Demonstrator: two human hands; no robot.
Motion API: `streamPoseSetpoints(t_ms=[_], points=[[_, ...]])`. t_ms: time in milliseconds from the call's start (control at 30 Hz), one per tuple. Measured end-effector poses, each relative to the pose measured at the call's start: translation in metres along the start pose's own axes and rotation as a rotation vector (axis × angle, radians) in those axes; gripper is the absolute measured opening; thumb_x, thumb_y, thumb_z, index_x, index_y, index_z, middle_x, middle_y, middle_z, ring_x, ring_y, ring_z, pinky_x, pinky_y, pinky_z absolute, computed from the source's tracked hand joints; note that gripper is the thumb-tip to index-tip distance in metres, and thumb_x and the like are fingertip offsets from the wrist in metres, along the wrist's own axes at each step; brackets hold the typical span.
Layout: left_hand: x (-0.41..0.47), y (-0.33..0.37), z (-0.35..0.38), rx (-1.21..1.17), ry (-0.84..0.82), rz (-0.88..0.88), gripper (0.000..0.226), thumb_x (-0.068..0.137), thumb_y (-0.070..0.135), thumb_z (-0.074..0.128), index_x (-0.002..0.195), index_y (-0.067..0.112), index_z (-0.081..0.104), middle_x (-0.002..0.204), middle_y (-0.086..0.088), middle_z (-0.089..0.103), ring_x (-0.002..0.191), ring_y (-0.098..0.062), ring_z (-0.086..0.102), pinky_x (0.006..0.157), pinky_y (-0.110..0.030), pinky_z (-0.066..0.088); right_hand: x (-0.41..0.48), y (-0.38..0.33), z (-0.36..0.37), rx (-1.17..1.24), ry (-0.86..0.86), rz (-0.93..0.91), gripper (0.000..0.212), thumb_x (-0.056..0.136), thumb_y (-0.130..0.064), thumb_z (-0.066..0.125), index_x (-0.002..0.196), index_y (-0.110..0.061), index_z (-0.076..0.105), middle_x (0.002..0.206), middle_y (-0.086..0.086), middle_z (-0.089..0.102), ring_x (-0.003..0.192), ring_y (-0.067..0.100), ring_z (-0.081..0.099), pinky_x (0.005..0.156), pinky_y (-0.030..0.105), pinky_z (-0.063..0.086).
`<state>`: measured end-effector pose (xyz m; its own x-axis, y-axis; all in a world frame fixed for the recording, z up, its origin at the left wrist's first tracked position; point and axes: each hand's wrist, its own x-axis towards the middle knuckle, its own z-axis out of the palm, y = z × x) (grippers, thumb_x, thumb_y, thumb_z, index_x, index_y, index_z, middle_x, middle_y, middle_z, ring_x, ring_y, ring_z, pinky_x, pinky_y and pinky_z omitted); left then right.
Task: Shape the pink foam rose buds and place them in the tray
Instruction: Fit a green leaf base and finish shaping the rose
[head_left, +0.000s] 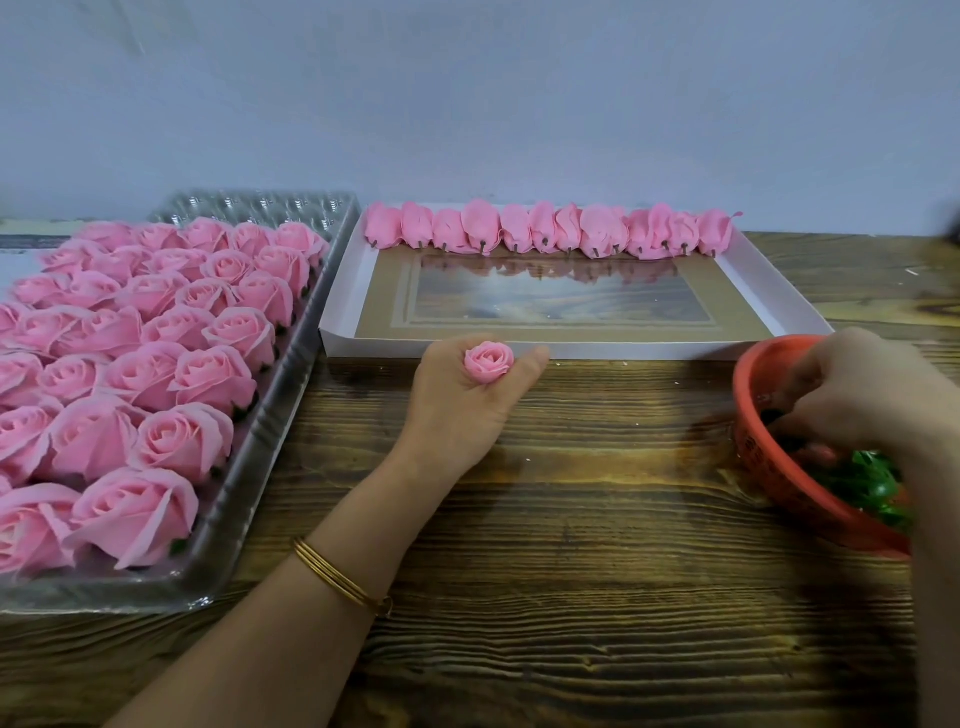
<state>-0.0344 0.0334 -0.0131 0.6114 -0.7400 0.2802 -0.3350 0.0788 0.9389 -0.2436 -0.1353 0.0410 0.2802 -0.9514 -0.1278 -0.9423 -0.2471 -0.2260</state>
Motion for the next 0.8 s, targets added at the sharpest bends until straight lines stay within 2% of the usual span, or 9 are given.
streamPoseSetpoints(t_ms=[167, 333, 533, 667, 800], points=[[-0.0003, 0.0007, -0.0005, -0.014, 0.002, 0.005, 0.048, 0.088, 0.021, 0.068, 0.067, -0.017, 0.049, 0.065, -0.034, 0.049, 0.062, -0.042, 0.045, 0.06, -0.041, 0.042, 0.0012, 0.0013, -0.0006, 0.02, 0.008, -0.003, 0.03, 0.07, -0.001, 0.079, 0.051, -0.022, 0.069, 0.054, 0.005, 0.063, 0.053, 0.023, 0.061, 0.047, 0.021, 0.037], [-0.0003, -0.0002, 0.0001, -0.009, 0.006, 0.009, 0.049, 0.088, 0.022, 0.068, 0.065, -0.016, 0.047, 0.063, -0.033, 0.047, 0.06, -0.041, 0.044, 0.06, -0.043, 0.043, 0.002, 0.0003, -0.0015, 0.042, -0.002, 0.01, 0.034, 0.073, 0.005, 0.07, 0.058, -0.024, 0.073, 0.069, 0.01, 0.067, 0.059, 0.029, 0.065, 0.061, 0.038, 0.057], [0.0002, 0.0002, 0.0003, -0.01, 0.005, 0.006, 0.049, 0.088, 0.022, 0.069, 0.065, -0.016, 0.048, 0.062, -0.033, 0.047, 0.059, -0.04, 0.043, 0.061, -0.044, 0.043, 0.0027, -0.0006, -0.0029, 0.026, 0.005, -0.011, 0.037, 0.075, 0.007, 0.062, 0.069, -0.026, 0.076, 0.072, 0.01, 0.064, 0.056, 0.028, 0.063, 0.044, 0.024, 0.04], [0.0002, 0.0001, -0.0001, -0.016, 0.003, 0.004, 0.048, 0.088, 0.022, 0.068, 0.065, -0.015, 0.049, 0.064, -0.033, 0.049, 0.062, -0.043, 0.045, 0.061, -0.045, 0.044, 0.0037, 0.001, -0.0028, 0.014, 0.032, -0.025, 0.037, 0.073, 0.007, 0.057, 0.074, -0.025, 0.076, 0.076, 0.01, 0.064, 0.065, 0.027, 0.059, 0.048, 0.024, 0.038], [0.0003, -0.0006, -0.0005, -0.01, 0.003, 0.003, 0.046, 0.088, 0.023, 0.068, 0.065, -0.013, 0.05, 0.062, -0.03, 0.05, 0.06, -0.039, 0.045, 0.058, -0.041, 0.043, 0.0064, 0.003, -0.0052, 0.056, 0.084, -0.036, 0.036, 0.072, 0.008, 0.057, 0.066, -0.025, 0.071, 0.072, 0.007, 0.061, 0.065, 0.027, 0.058, 0.051, 0.027, 0.041]])
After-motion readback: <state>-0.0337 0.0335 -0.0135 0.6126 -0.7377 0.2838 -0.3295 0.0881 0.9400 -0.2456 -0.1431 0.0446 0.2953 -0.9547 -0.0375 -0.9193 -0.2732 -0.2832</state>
